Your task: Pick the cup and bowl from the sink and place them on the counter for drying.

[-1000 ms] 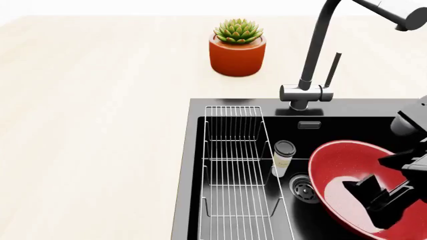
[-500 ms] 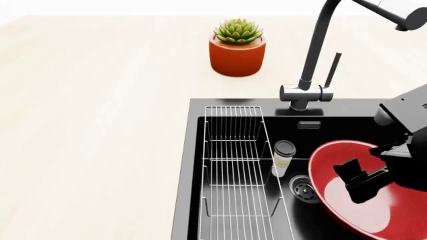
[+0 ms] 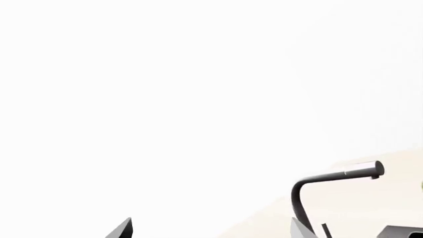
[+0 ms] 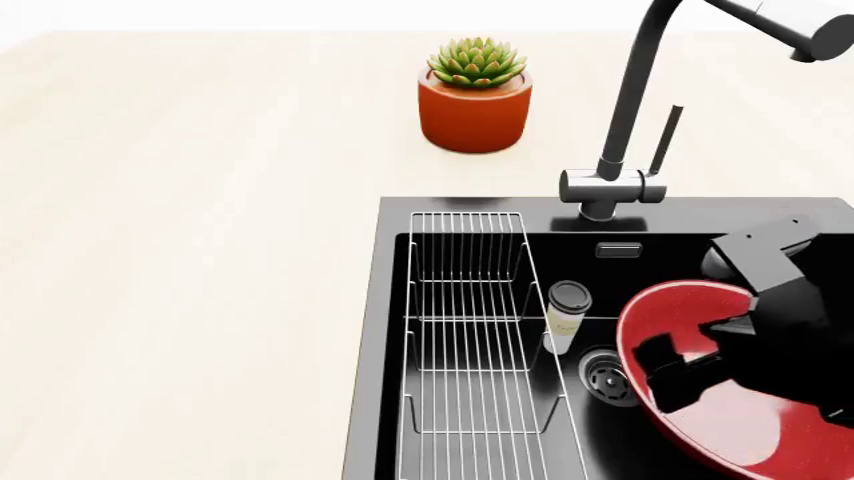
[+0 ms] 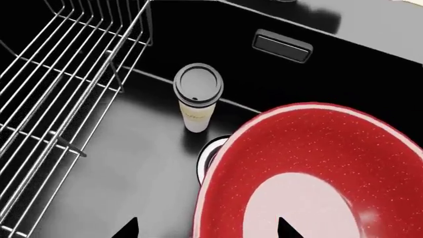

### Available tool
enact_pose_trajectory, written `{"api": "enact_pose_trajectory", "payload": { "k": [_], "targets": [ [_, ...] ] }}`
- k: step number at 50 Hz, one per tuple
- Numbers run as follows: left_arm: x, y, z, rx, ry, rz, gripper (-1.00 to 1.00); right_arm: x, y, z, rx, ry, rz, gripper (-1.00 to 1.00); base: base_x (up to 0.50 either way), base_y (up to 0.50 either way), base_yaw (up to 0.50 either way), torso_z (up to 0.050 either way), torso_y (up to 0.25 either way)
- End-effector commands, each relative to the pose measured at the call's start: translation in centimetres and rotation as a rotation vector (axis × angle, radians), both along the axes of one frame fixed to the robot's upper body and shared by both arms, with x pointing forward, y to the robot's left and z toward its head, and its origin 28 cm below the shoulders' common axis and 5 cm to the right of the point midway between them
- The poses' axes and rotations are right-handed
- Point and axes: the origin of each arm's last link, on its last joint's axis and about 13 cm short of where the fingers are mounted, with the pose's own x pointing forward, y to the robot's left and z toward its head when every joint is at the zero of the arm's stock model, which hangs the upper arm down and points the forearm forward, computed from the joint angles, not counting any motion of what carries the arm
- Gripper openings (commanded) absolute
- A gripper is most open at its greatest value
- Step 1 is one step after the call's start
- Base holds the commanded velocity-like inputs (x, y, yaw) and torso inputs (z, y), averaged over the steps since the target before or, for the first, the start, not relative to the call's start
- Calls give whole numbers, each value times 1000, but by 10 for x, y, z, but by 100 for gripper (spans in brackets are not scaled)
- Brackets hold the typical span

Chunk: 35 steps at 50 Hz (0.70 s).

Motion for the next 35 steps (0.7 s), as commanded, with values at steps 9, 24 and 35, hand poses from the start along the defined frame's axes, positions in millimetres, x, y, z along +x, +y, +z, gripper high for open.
{"api": "enact_pose_trajectory", "payload": {
  "k": [9, 24, 35],
  "targets": [
    [2, 0, -2, 1, 5, -4, 100, -1, 2, -28, 14, 58, -36, 100, 0, 0, 0, 0, 0],
    [1, 0, -4, 1, 12, -3, 100, -6, 4, -44, 24, 103, -42, 100, 0, 0, 0, 0, 0],
    [1, 0, -5, 0, 15, -1, 100, -14, -1, -47, 15, 116, -66, 100, 0, 0, 0, 0, 0]
  ]
}}
